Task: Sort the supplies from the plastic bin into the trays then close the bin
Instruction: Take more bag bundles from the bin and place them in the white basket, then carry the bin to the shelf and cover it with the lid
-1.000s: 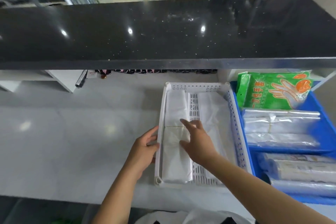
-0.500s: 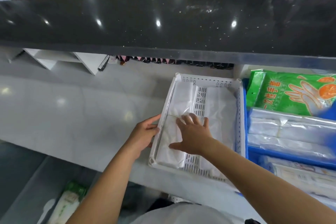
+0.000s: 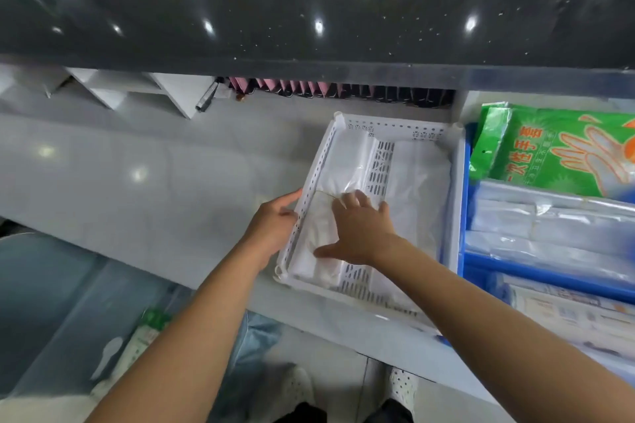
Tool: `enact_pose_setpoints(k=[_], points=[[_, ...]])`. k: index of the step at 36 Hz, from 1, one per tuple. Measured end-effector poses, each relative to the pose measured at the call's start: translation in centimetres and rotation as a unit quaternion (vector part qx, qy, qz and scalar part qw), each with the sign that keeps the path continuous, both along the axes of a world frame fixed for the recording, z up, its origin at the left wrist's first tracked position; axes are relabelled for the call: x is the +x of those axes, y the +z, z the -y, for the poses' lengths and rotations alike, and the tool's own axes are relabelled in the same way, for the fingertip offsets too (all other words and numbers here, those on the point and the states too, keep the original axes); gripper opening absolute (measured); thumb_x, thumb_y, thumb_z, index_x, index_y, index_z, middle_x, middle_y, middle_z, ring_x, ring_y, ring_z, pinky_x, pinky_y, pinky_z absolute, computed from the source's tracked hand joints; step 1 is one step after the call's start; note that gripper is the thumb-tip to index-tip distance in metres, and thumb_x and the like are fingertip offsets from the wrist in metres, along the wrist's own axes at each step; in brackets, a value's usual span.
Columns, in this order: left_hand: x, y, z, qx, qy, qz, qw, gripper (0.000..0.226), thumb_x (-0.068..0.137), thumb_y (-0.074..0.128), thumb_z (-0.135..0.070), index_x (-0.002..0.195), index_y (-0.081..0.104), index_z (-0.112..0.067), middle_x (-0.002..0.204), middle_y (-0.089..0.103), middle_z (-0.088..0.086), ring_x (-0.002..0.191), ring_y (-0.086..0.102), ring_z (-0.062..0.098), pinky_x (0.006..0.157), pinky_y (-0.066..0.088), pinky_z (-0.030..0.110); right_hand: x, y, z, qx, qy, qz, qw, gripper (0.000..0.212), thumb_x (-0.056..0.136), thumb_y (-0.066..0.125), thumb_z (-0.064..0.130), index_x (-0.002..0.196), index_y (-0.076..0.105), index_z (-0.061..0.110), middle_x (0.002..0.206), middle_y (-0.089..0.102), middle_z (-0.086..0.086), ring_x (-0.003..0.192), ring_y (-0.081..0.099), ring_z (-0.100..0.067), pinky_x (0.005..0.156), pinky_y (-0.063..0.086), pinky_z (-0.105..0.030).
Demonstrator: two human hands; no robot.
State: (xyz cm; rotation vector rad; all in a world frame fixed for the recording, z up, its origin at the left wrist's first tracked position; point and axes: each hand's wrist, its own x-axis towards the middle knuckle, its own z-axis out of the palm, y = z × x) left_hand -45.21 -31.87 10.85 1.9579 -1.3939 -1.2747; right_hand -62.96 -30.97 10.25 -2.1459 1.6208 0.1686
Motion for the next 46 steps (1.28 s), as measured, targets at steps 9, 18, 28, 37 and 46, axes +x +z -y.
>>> enact_pose_setpoints(k=[9, 18, 28, 37, 46], points=[[2.0, 1.9, -2.3, -0.015, -0.057, -0.060, 0.996, 0.057, 0.095, 0.056, -0.025, 0.149, 0.040, -0.034, 0.125, 0.065, 0.001, 0.098, 0.065, 0.014, 0.088, 0.054, 0.031, 1.1, 3.1, -1.9, -0.005, -0.067, 0.004, 0.998, 0.075, 0.084, 0.060, 0.060, 0.148, 0.038, 0.026, 0.161, 0.028, -0.001, 0.151, 0.014, -0.026, 0.117, 0.014, -0.064], [17.1, -0.4, -17.2, -0.191, -0.055, 0.056, 0.978, 0.069, 0.091, 0.065, -0.040, 0.152, 0.033, -0.031, 0.159, 0.029, -0.003, 0.145, 0.026, 0.011, 0.118, 0.028, 0.036, 14.7, 5.3, -12.2, -0.184, -0.124, 0.239, 0.945, 0.055, 0.090, 0.059, 0.049, 0.141, 0.051, 0.027, 0.155, 0.041, -0.003, 0.146, 0.029, -0.025, 0.117, 0.028, -0.049], [33.9, -10.5, -35.1, 0.051, 0.129, 0.182, 0.974, 0.092, 0.084, 0.058, -0.062, 0.157, 0.018, -0.023, 0.164, 0.017, 0.013, 0.150, 0.016, 0.028, 0.119, 0.018, 0.037, 29.3, -4.3, -23.2, 0.069, 0.074, 0.090, 0.991, 0.072, 0.090, 0.049, 0.062, 0.153, 0.022, 0.039, 0.165, 0.012, 0.007, 0.152, 0.006, -0.016, 0.120, 0.011, -0.043], [37.5, -16.4, -41.9, 0.128, 0.324, 0.009, 0.937, 0.080, 0.087, 0.071, -0.040, 0.152, 0.031, -0.016, 0.155, 0.038, 0.009, 0.142, 0.035, 0.026, 0.116, 0.029, 0.038, 33.9, -7.7, -22.4, 0.147, 0.158, -0.011, 0.976, 0.066, 0.091, 0.049, 0.059, 0.151, 0.029, 0.039, 0.163, 0.021, 0.007, 0.150, 0.017, -0.016, 0.121, 0.019, -0.044], [42.5, -18.0, -43.8, 0.203, 0.507, -0.105, 0.831, 0.079, 0.089, 0.070, -0.033, 0.154, 0.028, -0.021, 0.156, 0.035, 0.009, 0.136, 0.041, 0.027, 0.099, 0.039, 0.030, 41.0, -14.2, -18.1, 0.174, 0.243, -0.107, 0.948, 0.070, 0.091, 0.051, 0.054, 0.152, 0.028, 0.028, 0.161, 0.028, -0.003, 0.147, 0.026, -0.024, 0.116, 0.029, -0.044]])
